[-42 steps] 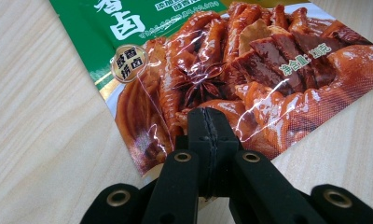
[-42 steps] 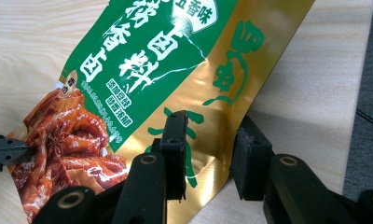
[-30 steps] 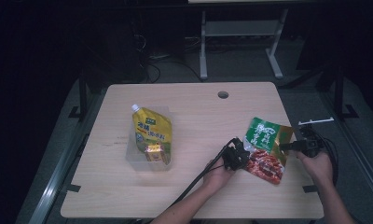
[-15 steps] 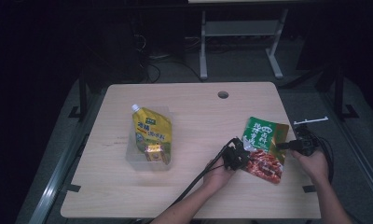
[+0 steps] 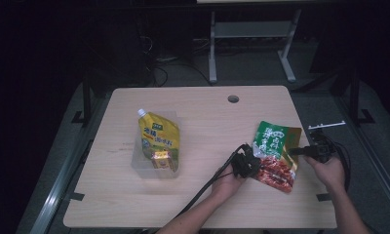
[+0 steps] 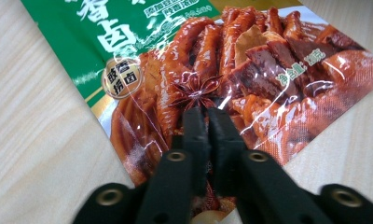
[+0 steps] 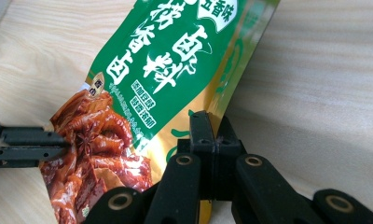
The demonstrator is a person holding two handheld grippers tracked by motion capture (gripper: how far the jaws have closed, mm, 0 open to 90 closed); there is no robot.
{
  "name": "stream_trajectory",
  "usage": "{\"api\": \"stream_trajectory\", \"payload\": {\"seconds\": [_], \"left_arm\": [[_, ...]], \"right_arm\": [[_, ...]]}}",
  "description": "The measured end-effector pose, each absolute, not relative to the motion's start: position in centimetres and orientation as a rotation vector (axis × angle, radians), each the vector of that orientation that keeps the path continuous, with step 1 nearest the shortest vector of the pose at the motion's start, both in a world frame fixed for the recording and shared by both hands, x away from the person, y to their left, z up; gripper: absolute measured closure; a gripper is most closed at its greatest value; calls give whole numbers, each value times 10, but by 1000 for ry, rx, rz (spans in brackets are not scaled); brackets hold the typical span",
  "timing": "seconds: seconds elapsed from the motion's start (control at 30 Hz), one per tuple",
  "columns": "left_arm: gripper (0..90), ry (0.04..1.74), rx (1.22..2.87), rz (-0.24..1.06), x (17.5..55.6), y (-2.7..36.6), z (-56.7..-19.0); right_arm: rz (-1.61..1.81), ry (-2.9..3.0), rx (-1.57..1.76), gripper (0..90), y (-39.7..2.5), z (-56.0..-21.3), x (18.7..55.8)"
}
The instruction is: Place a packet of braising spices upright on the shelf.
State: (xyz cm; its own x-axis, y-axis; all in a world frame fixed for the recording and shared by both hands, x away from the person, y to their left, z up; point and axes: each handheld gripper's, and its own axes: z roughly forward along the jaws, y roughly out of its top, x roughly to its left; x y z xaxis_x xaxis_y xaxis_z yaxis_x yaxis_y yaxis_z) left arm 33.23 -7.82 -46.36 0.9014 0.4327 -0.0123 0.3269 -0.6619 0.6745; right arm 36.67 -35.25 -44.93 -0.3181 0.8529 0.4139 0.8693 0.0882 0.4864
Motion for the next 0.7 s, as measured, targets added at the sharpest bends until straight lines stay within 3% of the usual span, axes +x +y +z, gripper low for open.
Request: {"api": "stream_trajectory", "payload": {"seconds": [0.27,0.7], "left_arm": [[770,529,2334,218,328,-69,-457],[694,520,2258,233,310,-29,-439]], "right_arm": [[-1158,-2327,-1764,900,-348,-430,356],[-1279,-2549,-1585,900,-312,-367,338]]}}
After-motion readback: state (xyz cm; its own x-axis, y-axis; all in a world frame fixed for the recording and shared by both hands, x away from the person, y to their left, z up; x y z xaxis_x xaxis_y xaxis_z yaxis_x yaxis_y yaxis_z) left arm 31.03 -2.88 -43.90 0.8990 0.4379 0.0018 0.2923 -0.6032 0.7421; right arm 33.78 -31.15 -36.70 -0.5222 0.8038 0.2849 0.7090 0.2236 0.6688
